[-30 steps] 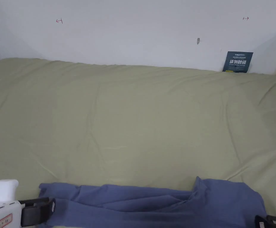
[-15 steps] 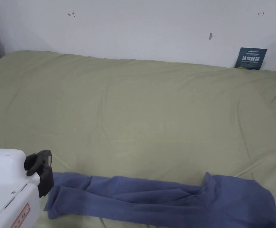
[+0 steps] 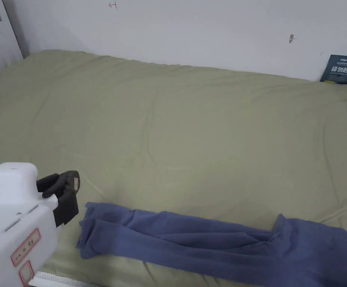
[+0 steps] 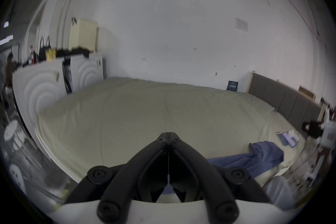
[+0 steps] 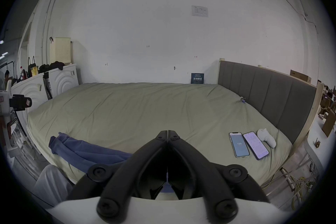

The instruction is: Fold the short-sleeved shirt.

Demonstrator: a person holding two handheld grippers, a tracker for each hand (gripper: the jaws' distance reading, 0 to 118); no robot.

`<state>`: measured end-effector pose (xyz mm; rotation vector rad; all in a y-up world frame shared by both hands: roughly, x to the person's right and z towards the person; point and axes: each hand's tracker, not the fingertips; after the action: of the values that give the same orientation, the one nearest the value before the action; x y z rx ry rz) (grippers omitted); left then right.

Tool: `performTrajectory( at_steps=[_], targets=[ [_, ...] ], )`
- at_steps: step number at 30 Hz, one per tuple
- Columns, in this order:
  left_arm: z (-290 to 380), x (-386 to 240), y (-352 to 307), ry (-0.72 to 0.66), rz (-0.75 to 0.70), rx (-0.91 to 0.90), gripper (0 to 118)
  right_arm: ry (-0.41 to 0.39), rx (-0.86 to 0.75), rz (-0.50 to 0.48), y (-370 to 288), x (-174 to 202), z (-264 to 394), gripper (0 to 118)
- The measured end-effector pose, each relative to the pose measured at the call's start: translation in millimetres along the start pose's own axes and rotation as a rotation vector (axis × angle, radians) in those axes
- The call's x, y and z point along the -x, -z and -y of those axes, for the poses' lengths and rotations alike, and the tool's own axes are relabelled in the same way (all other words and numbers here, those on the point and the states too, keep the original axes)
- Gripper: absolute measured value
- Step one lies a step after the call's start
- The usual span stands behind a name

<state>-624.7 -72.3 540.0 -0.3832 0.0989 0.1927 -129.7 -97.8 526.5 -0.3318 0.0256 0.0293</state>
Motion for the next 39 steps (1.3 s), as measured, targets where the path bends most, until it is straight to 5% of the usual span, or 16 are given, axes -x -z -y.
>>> performTrajectory(
  at_steps=[9, 18, 19, 21, 22, 28, 32, 33, 34, 35, 36, 37, 39],
  targets=[
    [15.2, 85.9, 111.1, -0.361, 0.252, 0.589, 0, -0.024, 0.044, -0.016, 9.6, 24.0, 6.4, 0],
    [28.7, 137.6, 177.9, -0.453, 0.337, 0.71, 0, -0.006, 0.115, -0.004, 24.4, 32.0, 8.7, 0],
    [30.0, 141.8, 183.0, -0.465, 0.355, 0.716, 13, 0.005, 0.114, 0.0, 24.8, 32.7, 8.2, 0],
    [33.3, 152.3, 191.7, -0.501, 0.461, 0.747, 103, 0.007, 0.116, 0.005, 25.6, 35.6, 6.7, 0],
    [37.1, 153.3, 198.8, -0.487, 0.492, 0.787, 118, -0.002, 0.119, 0.011, 26.1, 35.9, 5.0, 0],
    [66.9, 156.4, 217.3, -0.6, 0.549, 0.805, 113, -0.03, 0.113, 0.013, 28.3, 38.1, -1.2, 0],
    [56.9, 96.6, 201.4, -0.632, 0.631, 0.846, 112, -0.019, 0.104, 0.015, 31.5, 32.5, -3.3, 0],
    [74.0, 133.9, 233.6, -0.614, 0.65, 0.874, 108, -0.014, 0.104, 0.013, 32.4, 31.1, -3.6, 0],
    [75.2, 126.5, 234.5, -0.597, 0.614, 0.868, 100, -0.009, 0.1, 0.012, 33.3, 28.8, -3.7, 0],
    [75.8, 122.4, 234.1, -0.581, 0.574, 0.857, 71, -0.006, 0.096, 0.014, 34.1, 27.5, -3.3, 0],
    [78.4, 121.2, 236.0, -0.583, 0.552, 0.854, 21, -0.002, 0.095, 0.015, 34.9, 26.2, -2.8, 0],
    [82.0, 113.9, 233.7, -0.549, 0.474, 0.869, 5, 0.009, 0.095, 0.012, 35.5, 24.4, -2.2, 0],
    [85.6, 117.2, 234.7, -0.592, 0.522, 0.868, 5, 0.034, 0.096, -0.004, 36.3, 21.8, -1.8, 0]
  ],
)
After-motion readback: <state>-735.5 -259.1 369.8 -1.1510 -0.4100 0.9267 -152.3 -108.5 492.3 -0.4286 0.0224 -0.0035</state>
